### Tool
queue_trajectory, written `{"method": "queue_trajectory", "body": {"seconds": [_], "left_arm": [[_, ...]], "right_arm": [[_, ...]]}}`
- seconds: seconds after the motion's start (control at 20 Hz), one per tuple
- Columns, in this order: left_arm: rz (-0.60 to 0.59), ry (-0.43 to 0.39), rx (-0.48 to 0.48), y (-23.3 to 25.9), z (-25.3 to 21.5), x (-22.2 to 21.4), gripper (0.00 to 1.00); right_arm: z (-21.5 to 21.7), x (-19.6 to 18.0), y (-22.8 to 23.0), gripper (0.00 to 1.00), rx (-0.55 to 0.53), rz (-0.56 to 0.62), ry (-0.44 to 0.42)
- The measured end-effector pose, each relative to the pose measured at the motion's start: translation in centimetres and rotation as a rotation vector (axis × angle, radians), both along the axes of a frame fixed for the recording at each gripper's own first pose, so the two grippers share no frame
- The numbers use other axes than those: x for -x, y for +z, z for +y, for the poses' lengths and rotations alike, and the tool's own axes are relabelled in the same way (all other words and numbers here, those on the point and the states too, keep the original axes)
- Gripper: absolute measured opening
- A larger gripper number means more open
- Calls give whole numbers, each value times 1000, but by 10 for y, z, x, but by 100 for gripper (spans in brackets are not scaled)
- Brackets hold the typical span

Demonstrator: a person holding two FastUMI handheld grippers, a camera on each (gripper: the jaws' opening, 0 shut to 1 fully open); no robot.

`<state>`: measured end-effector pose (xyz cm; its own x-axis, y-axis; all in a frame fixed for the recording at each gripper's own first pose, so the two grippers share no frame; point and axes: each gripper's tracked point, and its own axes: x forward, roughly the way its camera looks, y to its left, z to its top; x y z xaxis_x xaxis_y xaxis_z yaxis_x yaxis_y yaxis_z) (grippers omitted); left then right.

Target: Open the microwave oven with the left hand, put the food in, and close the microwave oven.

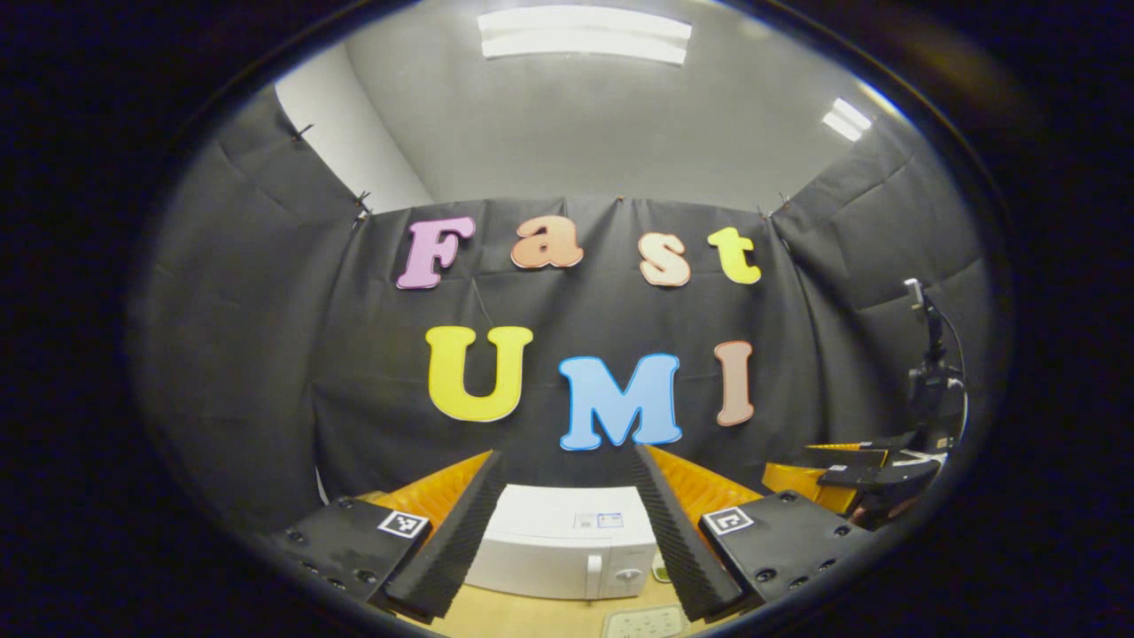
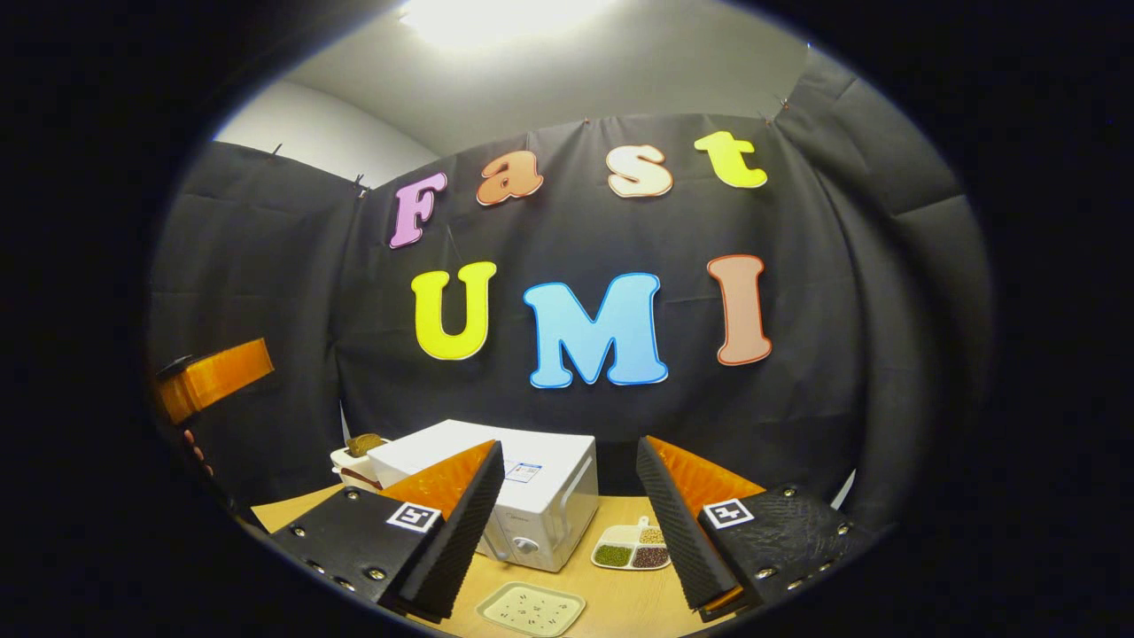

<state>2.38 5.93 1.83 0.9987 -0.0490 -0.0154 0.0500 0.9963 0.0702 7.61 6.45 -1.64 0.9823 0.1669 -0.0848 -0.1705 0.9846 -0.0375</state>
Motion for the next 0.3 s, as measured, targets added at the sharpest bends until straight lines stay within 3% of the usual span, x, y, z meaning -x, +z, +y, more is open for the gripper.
{"method": "queue_trajectory", "body": {"seconds": [0.3], "left_arm": [[1, -29, 41, 10, 16, 65, 98]], "right_arm": [[26, 52, 4, 92, -9, 24, -24]]}}
